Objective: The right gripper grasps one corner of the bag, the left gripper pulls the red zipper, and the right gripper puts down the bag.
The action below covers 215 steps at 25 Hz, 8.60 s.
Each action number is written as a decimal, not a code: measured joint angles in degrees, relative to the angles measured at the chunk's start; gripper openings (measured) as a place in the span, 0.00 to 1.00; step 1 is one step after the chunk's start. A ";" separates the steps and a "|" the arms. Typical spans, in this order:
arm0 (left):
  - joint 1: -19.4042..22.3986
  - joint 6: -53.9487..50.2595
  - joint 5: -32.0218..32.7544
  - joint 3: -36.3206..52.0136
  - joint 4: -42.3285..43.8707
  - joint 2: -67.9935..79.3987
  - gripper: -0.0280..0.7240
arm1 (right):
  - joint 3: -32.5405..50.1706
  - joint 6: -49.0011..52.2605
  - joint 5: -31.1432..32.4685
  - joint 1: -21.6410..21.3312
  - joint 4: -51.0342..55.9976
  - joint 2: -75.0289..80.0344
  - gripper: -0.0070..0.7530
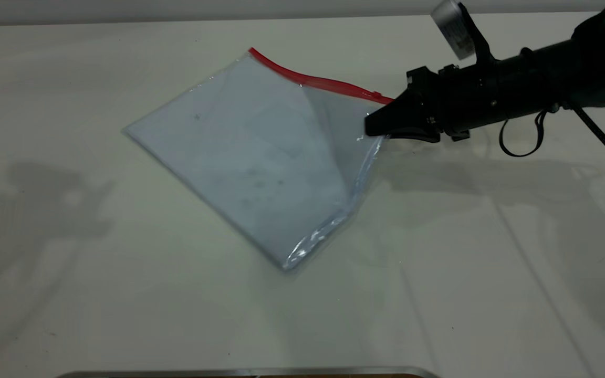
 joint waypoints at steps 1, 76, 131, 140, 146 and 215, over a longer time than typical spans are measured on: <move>0.00 0.00 0.00 0.00 0.00 0.00 0.75 | 0.00 1.53 1.29 0.12 -4.18 -0.71 0.06; -21.86 49.68 17.79 -37.21 -36.00 55.98 0.56 | -16.08 17.59 8.17 4.33 -31.83 -8.29 0.06; -21.97 52.51 13.77 -37.50 -31.92 55.68 0.11 | -16.08 17.59 7.51 2.60 -29.82 -8.19 0.06; -17.97 52.62 14.84 -37.62 -31.42 55.80 0.11 | -16.08 17.59 8.03 0.83 -25.87 -8.19 0.06; -15.99 52.67 14.84 -37.69 -28.31 55.84 0.11 | -16.08 16.19 8.62 -0.12 -23.23 -8.19 0.06; -4.24 24.65 29.82 -37.51 -20.49 8.15 0.67 | -16.08 53.88 -31.70 -2.51 -78.69 -7.85 0.59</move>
